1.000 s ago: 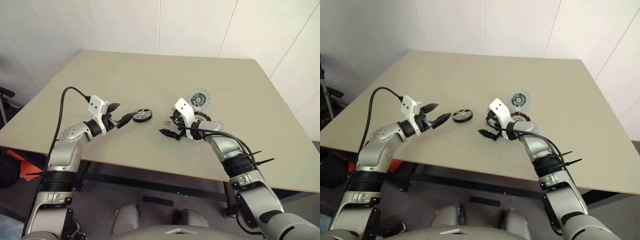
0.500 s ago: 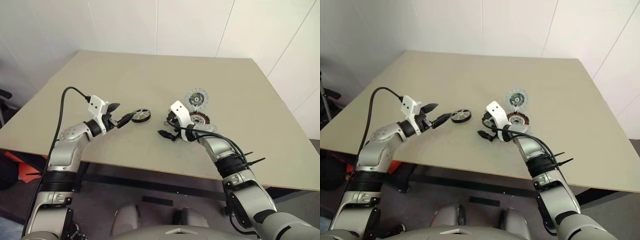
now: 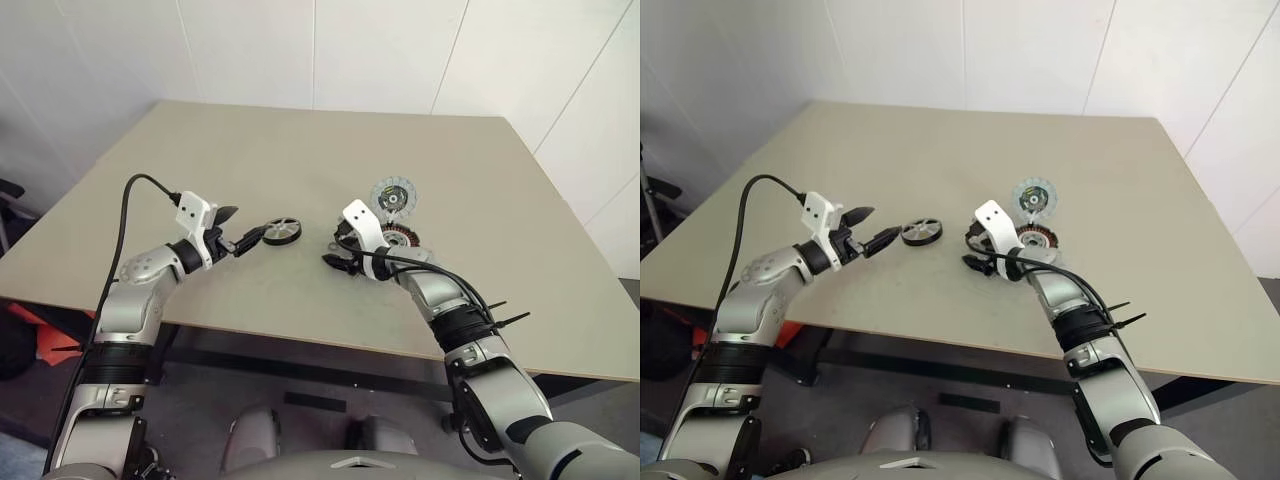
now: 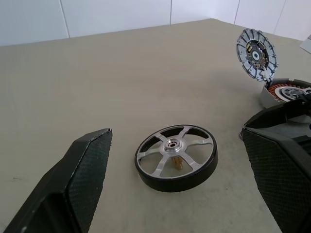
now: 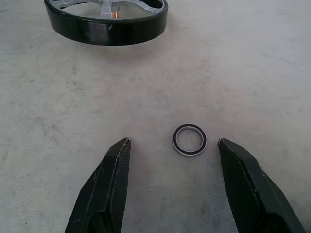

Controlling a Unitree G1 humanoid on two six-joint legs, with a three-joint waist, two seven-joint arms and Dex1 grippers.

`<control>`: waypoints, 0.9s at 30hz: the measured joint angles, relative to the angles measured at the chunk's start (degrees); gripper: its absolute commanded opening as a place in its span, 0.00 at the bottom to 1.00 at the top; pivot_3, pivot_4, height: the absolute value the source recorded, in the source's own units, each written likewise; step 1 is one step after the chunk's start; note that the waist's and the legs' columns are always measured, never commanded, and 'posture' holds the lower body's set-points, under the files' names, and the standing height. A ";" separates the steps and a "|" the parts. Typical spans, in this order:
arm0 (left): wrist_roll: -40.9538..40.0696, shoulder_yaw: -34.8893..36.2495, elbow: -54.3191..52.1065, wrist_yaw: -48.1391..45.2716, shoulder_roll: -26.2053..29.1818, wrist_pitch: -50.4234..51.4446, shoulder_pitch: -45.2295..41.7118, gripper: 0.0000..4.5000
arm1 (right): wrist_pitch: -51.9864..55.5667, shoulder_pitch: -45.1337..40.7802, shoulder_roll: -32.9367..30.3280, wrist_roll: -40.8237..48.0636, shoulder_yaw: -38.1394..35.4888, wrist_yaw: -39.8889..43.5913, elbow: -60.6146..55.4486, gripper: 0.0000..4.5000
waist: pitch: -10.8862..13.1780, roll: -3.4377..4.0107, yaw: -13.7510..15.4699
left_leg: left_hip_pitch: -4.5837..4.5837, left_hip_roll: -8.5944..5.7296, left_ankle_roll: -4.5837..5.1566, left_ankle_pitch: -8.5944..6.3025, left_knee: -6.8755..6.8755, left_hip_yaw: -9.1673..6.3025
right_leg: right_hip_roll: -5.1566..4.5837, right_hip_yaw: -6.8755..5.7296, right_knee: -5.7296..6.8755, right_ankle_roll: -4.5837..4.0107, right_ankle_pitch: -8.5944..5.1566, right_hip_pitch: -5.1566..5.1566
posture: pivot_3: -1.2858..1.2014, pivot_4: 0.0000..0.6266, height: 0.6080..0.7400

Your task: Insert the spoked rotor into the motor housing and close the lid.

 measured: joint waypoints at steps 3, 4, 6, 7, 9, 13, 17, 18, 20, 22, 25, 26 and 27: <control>-0.01 0.00 0.00 -0.01 0.00 -0.01 0.00 1.00 | 0.04 0.00 0.00 -0.02 0.00 -0.11 0.02 0.73 | 0.00 0.00 0.01 | 0.00 -0.01 0.00 0.00 0.01 0.00 | 0.00 0.00 0.00 0.00 0.00 0.01 | 0.52 0.00 1.00; 0.00 0.00 0.00 -0.01 0.00 -0.02 0.00 1.00 | 0.07 0.00 0.00 -0.02 0.00 -0.14 0.03 0.73 | 0.00 0.00 0.02 | 0.00 -0.01 0.00 0.00 0.01 0.00 | 0.00 0.00 0.00 0.01 0.00 0.01 | 0.52 0.00 1.00; 0.00 0.00 0.00 -0.02 0.00 -0.06 0.00 1.00 | 0.27 -0.01 0.00 0.00 -0.04 -0.20 0.03 0.65 | 0.00 0.00 0.02 | 0.01 -0.01 0.00 0.00 0.01 0.00 | 0.00 0.00 0.00 0.01 0.00 0.01 | 0.52 0.00 1.00; 0.00 0.00 0.00 -0.02 0.00 -0.10 0.00 1.00 | 0.40 -0.01 0.00 0.02 -0.24 -0.33 0.03 0.60 | 0.00 0.00 0.02 | 0.01 -0.01 0.00 0.00 0.01 0.00 | 0.00 0.00 0.00 0.01 0.00 0.01 | 0.52 0.00 1.00; 0.00 0.00 0.00 -0.02 0.00 -0.17 0.00 1.00 | 0.64 -0.01 0.00 0.02 -0.57 -0.63 0.03 0.47 | 0.00 0.00 0.02 | 0.01 -0.01 0.00 0.00 0.00 0.00 | 0.00 0.00 0.00 0.01 0.00 0.01 | 0.52 0.00 1.00; 0.00 -0.02 0.01 -0.03 0.00 -0.28 0.00 1.00 | 0.85 -0.01 0.00 0.00 -0.87 -0.91 0.03 0.26 | 0.00 0.00 -0.02 | 0.02 0.00 -0.01 0.00 0.00 0.00 | 0.00 0.01 0.00 0.00 0.00 0.01 | 0.52 0.00 1.00; 0.02 -0.09 0.05 -0.06 -0.03 -0.42 0.00 1.00 | 0.86 -0.01 0.00 0.00 -0.86 -1.07 0.03 0.26 | 0.00 0.00 -0.02 | 0.03 0.00 -0.01 0.00 0.00 0.00 | 0.00 0.01 0.00 0.01 0.00 0.01 | 0.52 0.00 1.00; 0.01 -0.09 0.05 -0.08 -0.03 -0.42 0.00 1.00 | 0.85 -0.01 0.00 0.00 -0.86 -1.07 0.03 0.26 | 0.00 0.00 -0.02 | 0.02 0.00 -0.01 0.00 0.00 0.00 | 0.00 0.01 0.00 0.01 0.00 0.01 | 0.52 0.00 1.00; 0.02 -0.10 0.07 -0.11 -0.03 -0.43 0.00 1.00 | 0.84 -0.01 0.00 -0.01 -0.86 -1.07 0.03 0.26 | 0.00 0.00 -0.02 | 0.02 0.00 -0.01 0.01 0.00 0.00 | 0.00 0.01 0.00 0.01 0.00 0.01 | 0.52 0.00 1.00; 0.01 -0.09 0.10 -0.16 -0.03 -0.45 0.00 1.00 | 0.82 -0.01 0.00 0.00 -0.86 -1.06 0.03 0.26 | 0.00 0.00 -0.02 | 0.02 0.00 -0.01 0.01 0.00 0.00 | 0.00 0.01 0.00 0.01 0.00 0.01 | 0.52 0.00 1.00; 0.02 -0.10 0.17 -0.19 -0.03 -0.51 0.00 1.00 | 0.82 -0.01 0.00 0.03 -0.87 -0.87 0.02 0.26 | 0.00 0.00 -0.02 | 0.03 0.00 -0.01 0.01 0.00 0.00 | 0.00 0.01 0.00 0.01 0.00 0.01 | 0.52 0.00 1.00; 0.04 -0.10 0.20 -0.19 -0.03 -0.53 0.00 1.00 | 0.86 -0.02 0.00 0.07 -0.88 -0.73 -0.01 0.26 | 0.00 0.00 -0.02 | 0.03 0.00 -0.01 0.00 0.00 0.00 | 0.00 0.01 0.00 0.01 0.00 0.01 | 0.52 0.00 1.00; 0.04 -0.10 0.25 -0.20 -0.03 -0.54 0.00 1.00 | 0.96 -0.05 0.02 0.11 -0.88 -0.63 -0.03 0.26 | 0.00 0.00 -0.03 | 0.02 0.00 -0.01 0.01 0.00 0.00 | 0.00 0.01 0.00 0.01 0.00 0.00 | 0.52 0.00 1.00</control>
